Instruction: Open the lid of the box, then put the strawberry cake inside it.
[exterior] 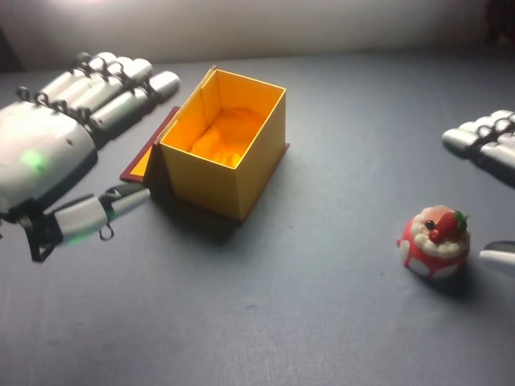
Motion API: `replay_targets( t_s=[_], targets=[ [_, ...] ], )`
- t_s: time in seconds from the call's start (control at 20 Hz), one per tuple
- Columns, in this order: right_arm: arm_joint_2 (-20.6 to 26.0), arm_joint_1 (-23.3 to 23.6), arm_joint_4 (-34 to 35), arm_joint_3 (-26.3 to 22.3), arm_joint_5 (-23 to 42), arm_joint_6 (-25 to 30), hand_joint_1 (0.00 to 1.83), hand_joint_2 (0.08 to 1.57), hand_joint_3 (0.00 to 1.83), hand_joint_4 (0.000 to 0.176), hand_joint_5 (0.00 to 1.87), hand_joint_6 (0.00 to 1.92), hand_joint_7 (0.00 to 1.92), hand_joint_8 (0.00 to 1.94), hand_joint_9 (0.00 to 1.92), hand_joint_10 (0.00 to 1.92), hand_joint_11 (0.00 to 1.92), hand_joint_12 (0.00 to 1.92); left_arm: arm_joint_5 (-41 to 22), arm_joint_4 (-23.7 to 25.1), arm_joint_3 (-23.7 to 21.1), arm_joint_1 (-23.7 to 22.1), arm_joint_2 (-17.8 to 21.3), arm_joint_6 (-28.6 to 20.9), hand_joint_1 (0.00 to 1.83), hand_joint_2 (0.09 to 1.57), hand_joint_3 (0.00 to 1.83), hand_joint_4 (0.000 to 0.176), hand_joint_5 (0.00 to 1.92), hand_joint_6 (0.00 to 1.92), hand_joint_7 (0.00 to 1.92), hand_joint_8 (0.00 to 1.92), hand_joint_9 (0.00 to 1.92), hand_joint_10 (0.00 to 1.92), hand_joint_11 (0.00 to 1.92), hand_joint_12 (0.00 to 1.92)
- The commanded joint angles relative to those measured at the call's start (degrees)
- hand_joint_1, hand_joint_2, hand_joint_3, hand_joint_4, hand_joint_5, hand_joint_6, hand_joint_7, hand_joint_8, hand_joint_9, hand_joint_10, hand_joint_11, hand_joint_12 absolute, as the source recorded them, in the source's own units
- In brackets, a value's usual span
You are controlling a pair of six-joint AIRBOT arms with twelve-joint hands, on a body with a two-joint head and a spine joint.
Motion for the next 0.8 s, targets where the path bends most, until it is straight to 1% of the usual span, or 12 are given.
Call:
replay_targets(
  t_s=[0.0, 0.05, 0.1, 0.15, 0.2, 0.25, 0.5, 0.55, 0.6, 0.65, 0.7, 0.75],
  targets=[
    [-0.48, 1.35, -0.96, 0.62, 3.12, 0.76, 0.79, 1.17, 0.0, 0.0, 0.01, 0.0, 0.04, 0.01, 0.05, 0.02, 0.02, 0.01, -3.88, 1.43, -0.35, -0.26, 1.41, 0.04, 0.73, 1.38, 0.0, 0.052, 0.11, 0.01, 0.0, 0.0, 0.0, 0.0, 0.0, 0.19],
    [-1.28, 2.41, -1.27, 1.41, 1.27, 0.76, 0.84, 1.13, 0.0, 0.0, 0.03, 0.02, 0.06, 0.04, 0.08, 0.04, 0.0, 0.34, -2.56, 2.78, -0.79, -0.26, 1.94, -0.01, 0.69, 1.39, 0.0, 0.071, 0.13, 0.01, 0.0, 0.0, 0.0, 0.0, 0.0, 0.09],
    [-2.13, 3.31, -1.51, 2.24, -0.78, 0.8, 0.84, 1.13, 0.0, 0.0, 0.03, 0.02, 0.06, 0.04, 0.08, 0.04, 0.0, 0.34, -1.02, 4.62, -1.24, -0.26, 2.51, -0.26, 0.69, 1.39, 0.0, 0.071, 0.13, 0.01, 0.0, 0.0, 0.0, 0.0, 0.0, 0.09],
    [-3.22, 4.09, -1.58, 3.3, -2.84, 0.8, 0.89, 1.11, 0.0, 0.0, 0.06, 0.02, 0.09, 0.01, 0.12, 0.05, 0.0, 0.85, -0.54, 5.63, -1.58, -0.04, 2.88, -0.73, 0.63, 1.39, 0.0, 0.025, 0.16, 0.01, 0.0, 0.0, 0.0, 0.0, 0.01, 0.01],
    [-4.01, 4.71, -1.58, 4.09, -4.45, 0.8, 0.91, 1.11, 0.0, 0.0, 0.08, 0.02, 0.11, 0.01, 0.13, 0.05, 0.0, 0.96, -0.44, 6.33, -1.7, 0.24, 2.96, -1.24, 0.62, 1.39, 0.01, 0.005, 0.16, 0.01, 0.0, 0.0, 0.0, 0.0, 0.0, 0.0],
    [-4.42, 5.11, -1.59, 4.49, -5.58, 0.8, 0.92, 1.11, 0.0, 0.0, 0.1, 0.02, 0.14, 0.01, 0.17, 0.07, 0.0, 1.1, -0.43, 6.75, -1.71, 0.29, 2.96, -1.55, 0.59, 1.4, 0.01, 0.015, 0.14, 0.0, 0.0, 0.0, 0.0, 0.0, 0.0, 0.0],
    [-7.71, 7.98, -1.59, 7.99, -11.42, 0.88, 0.99, 1.15, 0.01, 0.0, 0.16, 0.03, 0.25, 0.03, 0.26, 0.12, 0.0, 1.34, -0.17, 7.81, -1.87, 0.65, 2.96, -2.41, 0.52, 1.43, 0.01, 0.019, 0.12, 0.0, 0.0, 0.0, 0.0, 0.0, 0.0, 0.0],
    [-8.32, 8.63, -1.59, 8.64, -12.2, 0.88, 1.06, 1.17, 0.0, 0.0, 0.31, 0.07, 0.48, 0.11, 0.35, 0.38, 0.0, 1.49, -0.2, 7.88, -1.9, 0.73, 2.96, -2.48, 0.54, 1.43, 0.01, 0.017, 0.13, 0.0, 0.0, 0.0, 0.0, 0.0, 0.0, 0.0],
    [-8.76, 9.17, -1.59, 9.2, -12.92, 0.91, 1.09, 1.19, 0.0, 0.0, 0.46, 0.17, 0.61, 0.37, 0.42, 0.87, 0.12, 1.65, -0.22, 7.88, -1.93, 0.8, 2.96, -2.48, 0.57, 1.43, 0.0, 0.007, 0.14, 0.01, 0.0, 0.0, 0.0, 0.0, 0.01, 0.01],
    [-9.12, 9.85, -1.68, 9.77, -13.73, 0.99, 1.2, 1.19, 0.0, 0.0, 0.69, 0.96, 0.86, 1.12, 0.81, 1.33, 0.66, 1.79, -0.16, 7.93, -1.94, 0.84, 2.96, -2.49, 0.58, 1.43, 0.0, 0.01, 0.15, 0.01, 0.0, 0.0, 0.0, 0.0, 0.01, 0.01],
    [-9.16, 10.28, -2.08, 10.02, -13.76, 1.36, 1.21, 1.23, 0.0, 0.0, 0.71, 1.11, 0.83, 1.47, 1.0, 1.56, 0.93, 1.86, -0.12, 8.08, -2.01, 0.89, 3.01, -2.58, 0.58, 1.43, 0.0, 0.012, 0.15, 0.01, 0.0, 0.0, 0.0, 0.0, 0.0, 0.0],
    [-9.14, 10.71, -2.56, 10.13, -13.76, 1.54, 1.2, 1.26, 0.01, 0.0, 0.69, 1.16, 0.78, 1.62, 1.06, 1.74, 1.06, 1.91, -0.12, 8.21, -2.13, 1.02, 3.19, -2.61, 0.58, 1.44, 0.01, 0.021, 0.14, 0.01, 0.0, 0.0, 0.0, 0.0, 0.0, 0.0]
  ],
)
